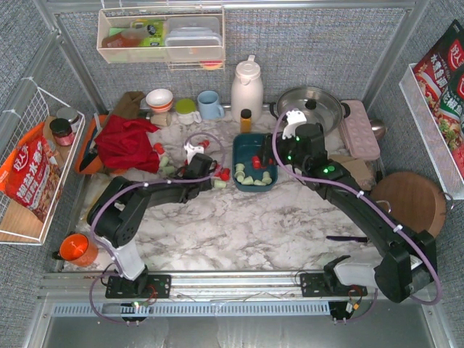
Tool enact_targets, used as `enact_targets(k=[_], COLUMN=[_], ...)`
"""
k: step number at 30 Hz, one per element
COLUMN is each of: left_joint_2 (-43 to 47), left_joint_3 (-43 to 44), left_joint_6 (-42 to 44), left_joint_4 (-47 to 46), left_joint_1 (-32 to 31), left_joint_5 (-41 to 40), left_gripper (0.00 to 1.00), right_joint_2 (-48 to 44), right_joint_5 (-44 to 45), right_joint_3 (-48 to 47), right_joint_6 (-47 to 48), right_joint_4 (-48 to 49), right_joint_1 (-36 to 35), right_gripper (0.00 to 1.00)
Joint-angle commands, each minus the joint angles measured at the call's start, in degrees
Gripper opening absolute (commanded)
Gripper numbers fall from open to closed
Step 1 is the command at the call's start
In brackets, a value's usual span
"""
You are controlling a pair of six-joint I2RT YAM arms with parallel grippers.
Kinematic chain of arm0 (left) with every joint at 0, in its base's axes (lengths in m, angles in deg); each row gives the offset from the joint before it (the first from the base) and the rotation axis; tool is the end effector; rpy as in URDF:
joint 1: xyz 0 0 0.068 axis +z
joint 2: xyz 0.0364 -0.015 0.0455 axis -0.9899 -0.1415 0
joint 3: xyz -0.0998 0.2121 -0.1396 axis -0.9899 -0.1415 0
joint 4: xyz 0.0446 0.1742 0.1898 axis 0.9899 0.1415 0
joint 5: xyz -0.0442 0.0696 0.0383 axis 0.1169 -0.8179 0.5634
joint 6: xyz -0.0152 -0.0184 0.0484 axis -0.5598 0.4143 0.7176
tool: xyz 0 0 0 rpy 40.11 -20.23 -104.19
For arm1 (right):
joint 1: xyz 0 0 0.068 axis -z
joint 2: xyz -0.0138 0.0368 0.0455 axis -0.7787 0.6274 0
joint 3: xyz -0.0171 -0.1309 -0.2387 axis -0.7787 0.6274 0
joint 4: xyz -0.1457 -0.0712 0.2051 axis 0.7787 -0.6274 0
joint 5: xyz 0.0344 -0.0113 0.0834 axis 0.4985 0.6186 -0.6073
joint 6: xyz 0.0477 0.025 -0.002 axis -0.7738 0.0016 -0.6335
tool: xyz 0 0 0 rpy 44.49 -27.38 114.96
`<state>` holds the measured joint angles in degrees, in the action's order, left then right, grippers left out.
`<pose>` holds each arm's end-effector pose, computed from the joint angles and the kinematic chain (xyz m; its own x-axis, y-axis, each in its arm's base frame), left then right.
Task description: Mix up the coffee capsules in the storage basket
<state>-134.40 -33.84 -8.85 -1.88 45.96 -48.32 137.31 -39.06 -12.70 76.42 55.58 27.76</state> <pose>0.2969 -0.2009 0.1471 -0.6533 -0.1655 -0.7388 0.0087 0.9741 -0.2259 0.2734 0.1195 0.3388 -0.3408 0.0743 -0.9372 -0.3646 0.9084 0.2047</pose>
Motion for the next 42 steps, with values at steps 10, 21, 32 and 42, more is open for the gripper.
enact_targets(k=[10, 21, 32, 42], left_joint_2=[17.1, 7.5, -7.8, 0.1], left_joint_3=[-1.4, 9.3, 24.3, 18.2], left_joint_6=[7.9, 9.8, 6.3, 3.9], left_joint_4=[-5.5, -16.6, -7.1, -3.4], left_joint_1=[-5.8, -8.4, -10.0, -10.4], left_joint_5=[-4.2, 8.2, 5.7, -1.4], left_gripper=[0.33, 0.34, 0.57, 0.99], right_joint_2=[-2.7, -4.5, -6.8, -8.0], right_joint_5=[4.9, 9.9, 11.3, 11.4], right_joint_3=[0.5, 1.4, 2.3, 2.3], right_joint_6=[2.5, 5.4, 6.3, 6.6], right_joint_4=[-0.1, -0.4, 0.4, 0.2], right_joint_1=[-0.1, 0.1, 0.2, 0.3], right_gripper=[0.98, 0.99, 0.99, 0.99])
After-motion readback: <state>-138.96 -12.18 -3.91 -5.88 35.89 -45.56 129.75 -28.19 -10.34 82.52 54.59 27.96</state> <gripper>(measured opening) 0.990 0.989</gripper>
